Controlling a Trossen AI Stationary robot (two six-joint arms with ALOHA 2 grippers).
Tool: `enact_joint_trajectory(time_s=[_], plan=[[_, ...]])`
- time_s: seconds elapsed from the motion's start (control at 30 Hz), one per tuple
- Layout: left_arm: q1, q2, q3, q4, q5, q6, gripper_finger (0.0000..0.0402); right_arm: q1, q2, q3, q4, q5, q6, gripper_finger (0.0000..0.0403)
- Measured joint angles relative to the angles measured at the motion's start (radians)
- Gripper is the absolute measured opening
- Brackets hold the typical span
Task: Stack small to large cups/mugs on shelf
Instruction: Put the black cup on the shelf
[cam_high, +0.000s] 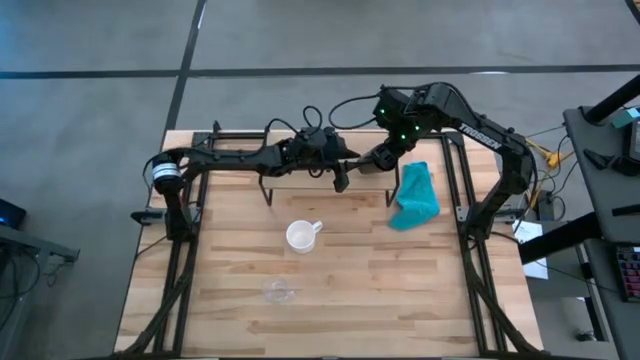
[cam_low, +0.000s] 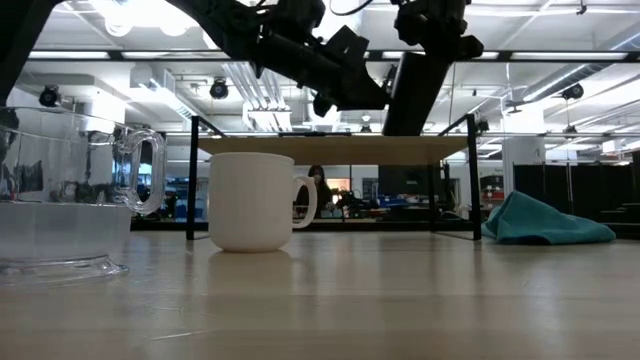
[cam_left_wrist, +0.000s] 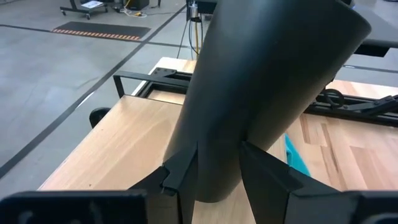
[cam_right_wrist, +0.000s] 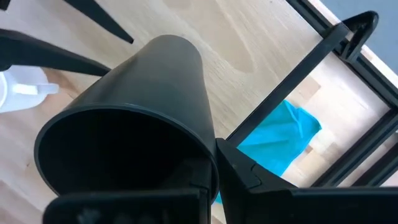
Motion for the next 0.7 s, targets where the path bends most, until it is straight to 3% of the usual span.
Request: enact_joint_trajectory(time_s=[0.7], plan=[[0.019,0.015,0.0,0.025,0.001,-0.027,0.0102,-0.005,0.001,0.022,-0.001,-0.005,-0.032,0.0024]])
